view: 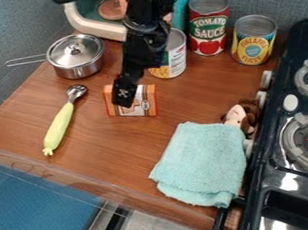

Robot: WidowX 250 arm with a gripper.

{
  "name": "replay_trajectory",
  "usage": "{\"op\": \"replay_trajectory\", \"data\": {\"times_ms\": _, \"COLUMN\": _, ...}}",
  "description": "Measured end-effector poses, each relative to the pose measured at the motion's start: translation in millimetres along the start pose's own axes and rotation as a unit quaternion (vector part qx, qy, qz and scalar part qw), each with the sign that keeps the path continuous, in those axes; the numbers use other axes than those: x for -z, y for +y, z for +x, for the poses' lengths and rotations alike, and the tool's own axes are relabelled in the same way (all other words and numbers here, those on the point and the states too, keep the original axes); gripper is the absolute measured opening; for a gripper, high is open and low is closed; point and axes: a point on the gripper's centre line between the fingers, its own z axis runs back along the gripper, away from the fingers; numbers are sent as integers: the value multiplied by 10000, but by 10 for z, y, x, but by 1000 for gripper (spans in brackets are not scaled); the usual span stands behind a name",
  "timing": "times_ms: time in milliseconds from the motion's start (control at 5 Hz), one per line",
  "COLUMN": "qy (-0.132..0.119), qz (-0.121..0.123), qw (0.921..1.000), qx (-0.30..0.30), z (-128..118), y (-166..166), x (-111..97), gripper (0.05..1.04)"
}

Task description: Turn the box one more time to the right

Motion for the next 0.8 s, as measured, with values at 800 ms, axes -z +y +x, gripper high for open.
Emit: {"op": "replay_trajectory", "data": {"times_ms": 800, "qy": -101, "qz": -4, "qw": 9990, "qx": -438, "z": 15, "y": 81, "x": 203, "gripper": 1000}}
